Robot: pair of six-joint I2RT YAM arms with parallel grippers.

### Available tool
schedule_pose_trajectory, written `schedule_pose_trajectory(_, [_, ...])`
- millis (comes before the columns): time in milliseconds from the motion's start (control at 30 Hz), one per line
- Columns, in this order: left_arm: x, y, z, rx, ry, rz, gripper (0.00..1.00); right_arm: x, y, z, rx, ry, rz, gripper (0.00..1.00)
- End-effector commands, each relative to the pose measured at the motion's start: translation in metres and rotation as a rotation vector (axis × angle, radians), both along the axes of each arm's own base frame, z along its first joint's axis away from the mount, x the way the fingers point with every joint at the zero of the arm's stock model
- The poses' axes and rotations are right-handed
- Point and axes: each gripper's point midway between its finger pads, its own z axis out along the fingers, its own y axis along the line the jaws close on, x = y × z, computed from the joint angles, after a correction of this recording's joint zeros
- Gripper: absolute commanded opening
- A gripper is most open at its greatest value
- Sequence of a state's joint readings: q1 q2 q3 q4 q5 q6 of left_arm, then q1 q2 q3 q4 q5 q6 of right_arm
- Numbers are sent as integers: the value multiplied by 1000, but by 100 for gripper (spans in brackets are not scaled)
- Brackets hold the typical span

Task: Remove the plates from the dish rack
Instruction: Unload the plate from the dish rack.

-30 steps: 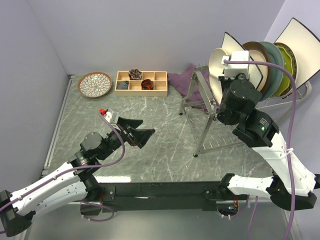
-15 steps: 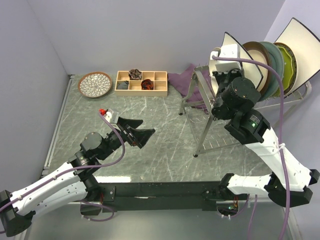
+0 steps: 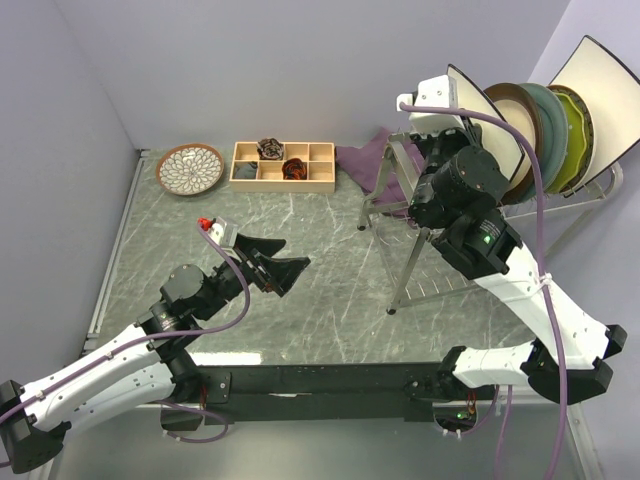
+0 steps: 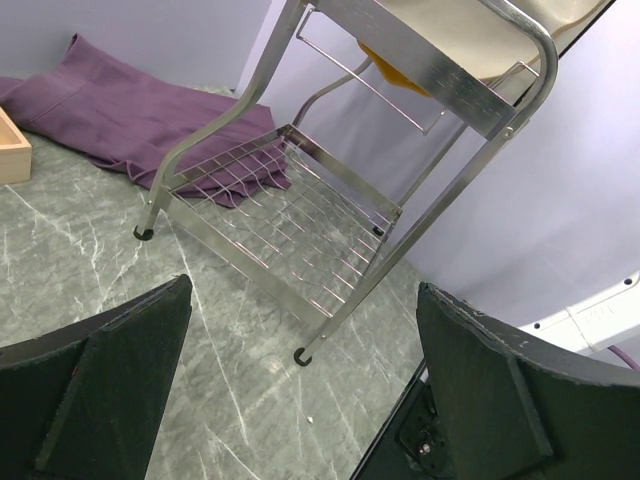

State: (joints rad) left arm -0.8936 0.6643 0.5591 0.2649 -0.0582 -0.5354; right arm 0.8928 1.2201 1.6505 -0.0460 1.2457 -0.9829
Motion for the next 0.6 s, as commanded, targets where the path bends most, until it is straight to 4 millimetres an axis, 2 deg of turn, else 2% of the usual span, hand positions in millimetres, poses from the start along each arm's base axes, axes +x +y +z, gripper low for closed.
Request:
schedule_pose_trajectory(0, [-2, 2, 10, -32, -28, 4, 100, -14, -6, 58, 232, -227, 112, 0])
schedule_pose_trajectory(300, [-2, 2, 9, -31, -25, 4, 100, -13, 2, 62, 246, -237, 156, 0])
schedule_pose_trajectory(567, [-1, 3, 10, -38, -21, 8, 100, -18, 0, 71, 254, -248, 153, 0])
